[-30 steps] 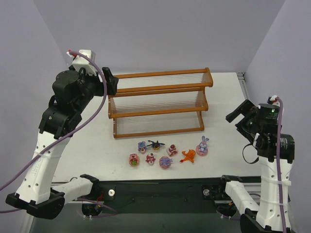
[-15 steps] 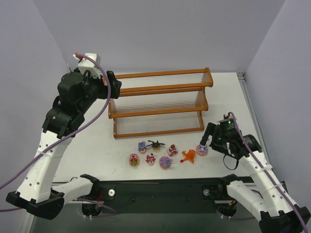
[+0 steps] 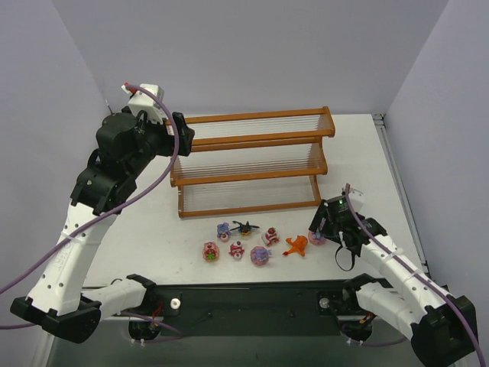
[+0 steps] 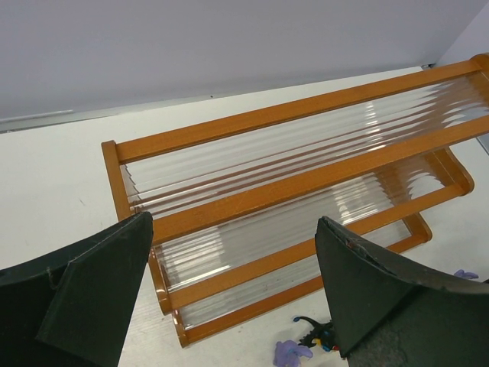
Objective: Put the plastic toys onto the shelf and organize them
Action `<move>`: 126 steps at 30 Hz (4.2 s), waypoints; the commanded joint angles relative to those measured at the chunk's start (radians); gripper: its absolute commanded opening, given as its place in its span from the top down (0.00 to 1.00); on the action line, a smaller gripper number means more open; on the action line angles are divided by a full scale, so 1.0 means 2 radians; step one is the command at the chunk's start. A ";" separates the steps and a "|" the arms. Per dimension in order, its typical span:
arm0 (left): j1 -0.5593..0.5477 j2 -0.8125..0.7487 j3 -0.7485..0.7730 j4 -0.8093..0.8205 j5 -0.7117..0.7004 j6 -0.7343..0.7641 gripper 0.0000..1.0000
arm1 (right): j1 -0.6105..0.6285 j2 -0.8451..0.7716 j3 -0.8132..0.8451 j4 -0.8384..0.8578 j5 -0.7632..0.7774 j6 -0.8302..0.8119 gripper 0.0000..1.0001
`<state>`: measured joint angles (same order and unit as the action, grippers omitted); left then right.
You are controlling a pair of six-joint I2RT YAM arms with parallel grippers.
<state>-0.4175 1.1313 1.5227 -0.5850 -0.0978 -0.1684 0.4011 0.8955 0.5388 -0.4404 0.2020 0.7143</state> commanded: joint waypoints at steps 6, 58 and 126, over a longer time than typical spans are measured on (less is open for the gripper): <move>-0.003 -0.005 0.004 0.015 -0.008 0.011 0.03 | 0.023 0.033 -0.047 0.110 0.024 0.027 0.21; -0.003 -0.013 -0.011 0.009 -0.007 -0.006 0.03 | 0.040 -0.011 0.074 0.009 0.078 0.032 1.00; -0.001 -0.055 -0.043 -0.040 -0.002 -0.052 0.03 | 0.053 0.142 0.284 0.120 -0.013 -0.162 0.96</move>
<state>-0.4202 1.0248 1.3975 -0.6716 -0.1036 -0.2771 0.4992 1.1297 1.1046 -0.2916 0.1848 0.4084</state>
